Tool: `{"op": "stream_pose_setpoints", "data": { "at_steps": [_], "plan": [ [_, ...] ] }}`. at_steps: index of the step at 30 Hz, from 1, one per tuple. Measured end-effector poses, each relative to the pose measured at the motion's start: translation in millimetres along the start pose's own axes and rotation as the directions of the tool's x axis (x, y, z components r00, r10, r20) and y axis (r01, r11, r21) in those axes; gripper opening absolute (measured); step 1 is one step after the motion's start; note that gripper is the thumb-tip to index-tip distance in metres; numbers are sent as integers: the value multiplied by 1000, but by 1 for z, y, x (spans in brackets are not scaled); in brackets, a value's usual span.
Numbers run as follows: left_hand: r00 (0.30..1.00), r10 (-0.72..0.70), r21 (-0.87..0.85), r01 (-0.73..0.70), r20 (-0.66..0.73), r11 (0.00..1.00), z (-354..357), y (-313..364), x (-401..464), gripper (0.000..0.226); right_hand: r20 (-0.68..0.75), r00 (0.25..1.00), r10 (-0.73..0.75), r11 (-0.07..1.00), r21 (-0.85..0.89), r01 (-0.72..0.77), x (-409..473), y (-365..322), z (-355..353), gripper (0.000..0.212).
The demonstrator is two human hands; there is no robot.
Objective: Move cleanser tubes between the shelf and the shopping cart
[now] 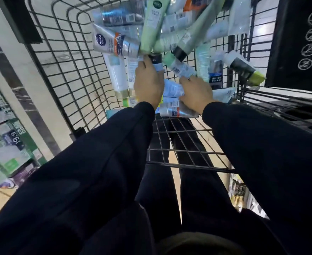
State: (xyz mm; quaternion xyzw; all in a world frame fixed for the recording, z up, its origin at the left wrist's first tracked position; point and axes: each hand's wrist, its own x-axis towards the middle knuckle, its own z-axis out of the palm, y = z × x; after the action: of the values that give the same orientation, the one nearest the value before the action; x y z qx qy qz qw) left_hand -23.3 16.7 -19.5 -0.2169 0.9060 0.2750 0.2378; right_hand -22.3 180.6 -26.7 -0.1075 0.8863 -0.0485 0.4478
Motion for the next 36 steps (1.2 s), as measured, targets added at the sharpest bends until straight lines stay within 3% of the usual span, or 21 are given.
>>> {"op": "stream_pose_setpoints", "data": {
  "at_steps": [8,16,19,21,23,26,29,32,34,36],
  "plan": [
    [997,-62,34,64,-49,997,8,10,8,56,-37,999,-23,998,-64,20,3,3,-1,36],
    [990,-140,-19,140,-27,990,10,23,6,58,86,995,57,990,123,-67,-19,23,-22,35],
    [984,-175,-120,177,22,977,6,17,10,67,144,985,94,942,307,-135,-31,39,-33,35],
    [978,-194,-257,207,73,944,-2,13,10,70,188,973,136,815,537,-217,-40,48,-39,47],
    [968,-210,-421,250,139,872,-15,12,4,62,236,956,176,589,753,-294,-49,54,-45,59],
    [947,-221,-521,314,234,794,-41,11,-13,36,295,948,117,197,929,-313,-70,55,-63,50],
    [914,-250,-620,401,320,674,-71,18,-32,38,247,969,-18,-157,956,-246,-97,47,-84,43],
    [889,-240,-670,453,390,589,-111,37,-57,37,136,984,-117,-486,856,-176,-131,36,-110,37],
    [882,-175,-693,455,437,559,-142,53,-75,32,74,991,-110,-588,799,-125,-155,25,-131,23],
    [870,-89,-708,450,484,544,-173,69,-93,34,8,999,-49,-541,840,-34,-181,13,-151,29]
  ]
}}
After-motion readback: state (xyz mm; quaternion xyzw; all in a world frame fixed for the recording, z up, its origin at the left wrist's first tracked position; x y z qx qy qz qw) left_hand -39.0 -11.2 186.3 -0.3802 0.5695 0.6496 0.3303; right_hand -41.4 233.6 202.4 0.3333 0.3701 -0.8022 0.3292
